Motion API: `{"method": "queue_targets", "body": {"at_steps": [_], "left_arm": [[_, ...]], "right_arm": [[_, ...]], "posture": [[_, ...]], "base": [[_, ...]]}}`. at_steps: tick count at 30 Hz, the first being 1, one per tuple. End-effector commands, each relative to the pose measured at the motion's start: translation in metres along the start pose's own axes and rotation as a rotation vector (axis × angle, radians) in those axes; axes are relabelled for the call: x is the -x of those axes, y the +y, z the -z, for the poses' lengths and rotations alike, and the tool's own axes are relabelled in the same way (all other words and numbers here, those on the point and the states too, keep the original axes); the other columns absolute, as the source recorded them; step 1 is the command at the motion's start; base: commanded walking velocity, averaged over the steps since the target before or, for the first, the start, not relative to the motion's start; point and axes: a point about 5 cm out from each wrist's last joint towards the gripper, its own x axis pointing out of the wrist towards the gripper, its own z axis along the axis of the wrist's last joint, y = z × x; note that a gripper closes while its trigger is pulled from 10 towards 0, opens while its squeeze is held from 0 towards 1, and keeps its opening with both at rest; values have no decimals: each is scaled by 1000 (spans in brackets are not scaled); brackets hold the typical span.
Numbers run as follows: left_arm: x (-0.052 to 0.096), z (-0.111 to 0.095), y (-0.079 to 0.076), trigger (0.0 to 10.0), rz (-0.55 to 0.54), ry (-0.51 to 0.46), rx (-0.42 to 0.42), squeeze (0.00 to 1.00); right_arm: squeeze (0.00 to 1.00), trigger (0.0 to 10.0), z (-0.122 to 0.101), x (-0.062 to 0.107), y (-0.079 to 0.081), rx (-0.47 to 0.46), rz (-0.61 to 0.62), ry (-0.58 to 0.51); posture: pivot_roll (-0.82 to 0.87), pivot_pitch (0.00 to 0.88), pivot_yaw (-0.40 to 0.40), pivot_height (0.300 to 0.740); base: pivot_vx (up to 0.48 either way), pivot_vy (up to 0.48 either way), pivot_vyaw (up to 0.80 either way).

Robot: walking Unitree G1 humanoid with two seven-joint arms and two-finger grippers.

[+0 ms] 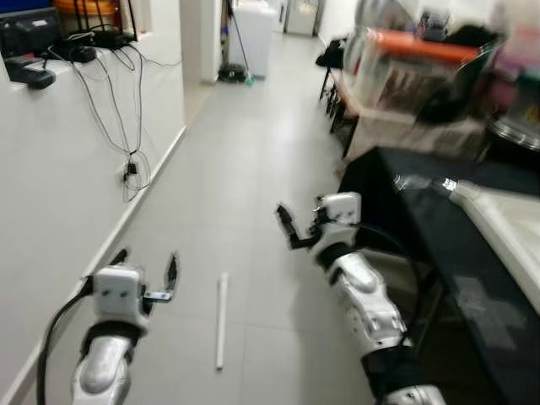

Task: Building children table

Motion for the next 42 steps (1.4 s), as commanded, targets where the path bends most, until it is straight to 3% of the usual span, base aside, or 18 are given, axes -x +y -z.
{"method": "queue_targets", "body": {"at_steps": [1,11,29,42], "left_arm": [[0,3,2,10000,0,16,-21,0],[-2,3,0,10000,15,14,-27,0],[-3,3,-2,10000,19,10,-31,0],[-3,2,0,10000,3,0,-17,0]], "right_arm": [[0,10000,0,-1,2,-14,-2,4],[0,10000,1,-1,2,-17,4,7],[0,10000,2,-2,1,-12,11,9],[0,10000,2,-1,-1,-12,21,6]], "posture": [[98,0,-117,740],[99,0,-116,740],[100,0,-115,740],[97,0,-111,740]], "base": [[0,0,0],[0,0,0],[0,-432,0],[0,0,0]]}}
